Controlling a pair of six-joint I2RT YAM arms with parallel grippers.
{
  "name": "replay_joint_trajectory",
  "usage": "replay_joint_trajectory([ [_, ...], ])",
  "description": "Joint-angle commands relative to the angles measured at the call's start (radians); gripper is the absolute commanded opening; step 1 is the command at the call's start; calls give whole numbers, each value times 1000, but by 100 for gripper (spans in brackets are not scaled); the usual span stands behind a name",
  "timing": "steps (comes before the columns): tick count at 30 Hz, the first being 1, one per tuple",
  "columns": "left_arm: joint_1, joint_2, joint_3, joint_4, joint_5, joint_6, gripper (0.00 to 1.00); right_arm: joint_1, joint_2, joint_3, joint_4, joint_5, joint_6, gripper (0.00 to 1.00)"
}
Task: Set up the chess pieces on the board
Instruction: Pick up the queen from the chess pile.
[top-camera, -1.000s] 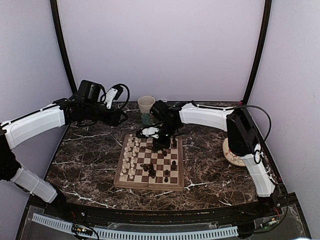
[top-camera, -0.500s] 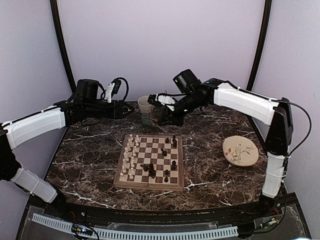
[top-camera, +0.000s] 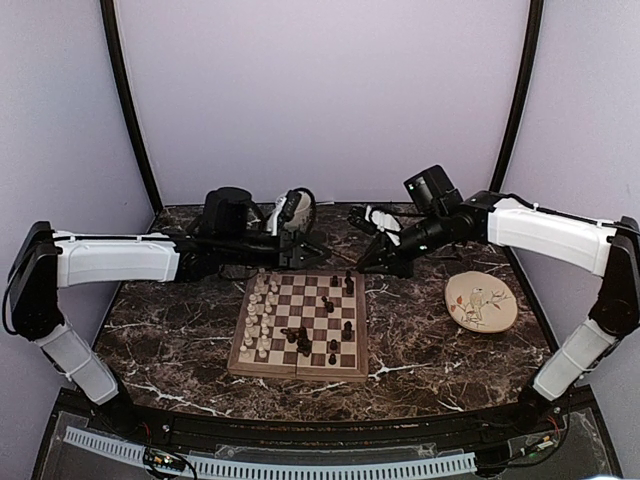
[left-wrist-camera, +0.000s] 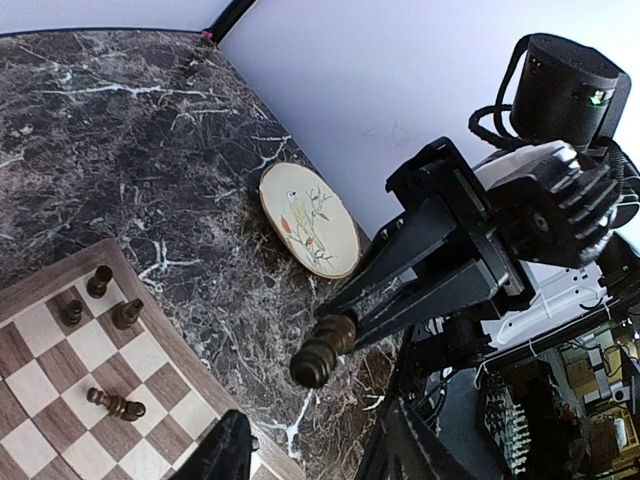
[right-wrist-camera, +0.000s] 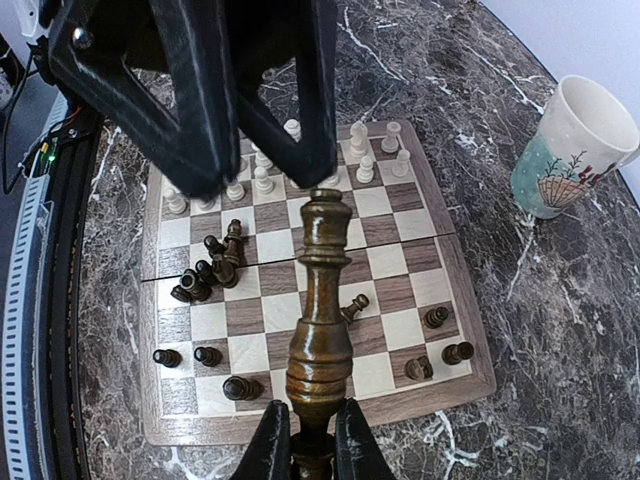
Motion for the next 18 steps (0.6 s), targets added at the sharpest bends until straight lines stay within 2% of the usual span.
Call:
replay_joint_trajectory([
  [1,-27,42,59,57,-19,-39,47,-3,-49,-33,79,-46,15,7],
  [7,-38,87,90,62,-6,-55,45,-3,-66,-47,83,-45,12,7],
  [15,-39,111,99,97,26,-60,34,-3,-57,-41,73,-43,7,8],
  [18,-39,114,99,108,40,-58,27,-3,-54,-39,73,-42,8,8],
])
